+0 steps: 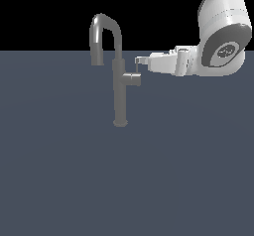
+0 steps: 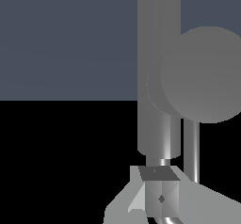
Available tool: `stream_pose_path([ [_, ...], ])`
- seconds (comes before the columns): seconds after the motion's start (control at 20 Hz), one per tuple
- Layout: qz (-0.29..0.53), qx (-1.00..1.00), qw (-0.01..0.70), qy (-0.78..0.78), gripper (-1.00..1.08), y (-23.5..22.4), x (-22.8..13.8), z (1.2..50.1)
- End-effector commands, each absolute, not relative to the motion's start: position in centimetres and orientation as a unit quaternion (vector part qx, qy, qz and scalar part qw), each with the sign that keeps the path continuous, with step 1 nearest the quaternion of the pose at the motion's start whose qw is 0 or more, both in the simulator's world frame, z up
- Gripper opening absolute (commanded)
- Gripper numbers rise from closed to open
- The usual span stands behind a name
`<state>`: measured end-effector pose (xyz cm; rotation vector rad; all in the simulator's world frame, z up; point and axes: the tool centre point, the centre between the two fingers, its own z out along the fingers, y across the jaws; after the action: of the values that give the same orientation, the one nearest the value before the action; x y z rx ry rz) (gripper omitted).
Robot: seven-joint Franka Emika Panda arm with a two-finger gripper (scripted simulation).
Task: Turn on the faucet by rotating a designated handle.
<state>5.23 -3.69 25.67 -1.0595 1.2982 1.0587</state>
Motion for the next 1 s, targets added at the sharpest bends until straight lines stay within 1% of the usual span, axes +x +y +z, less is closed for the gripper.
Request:
stream_pose_path([
  [0.0, 0.447, -0.447, 0.548, 0.548, -1.0, -3.5, 4.5, 26.0],
  [0.1, 0.446, -0.446, 0.548, 0.549, -1.0, -3.6, 4.9, 25.7],
  [0.65, 0.447, -0.447, 0.548, 0.548, -1.0, -2.9, 1.4, 25.8],
  [0.75, 0.442, -0.449, 0.551, 0.548, -1.0, -3.1, 2.1, 26.1],
  [0.95, 0.444, -0.448, 0.55, 0.548, -1.0, -2.8, 0.7, 25.2],
])
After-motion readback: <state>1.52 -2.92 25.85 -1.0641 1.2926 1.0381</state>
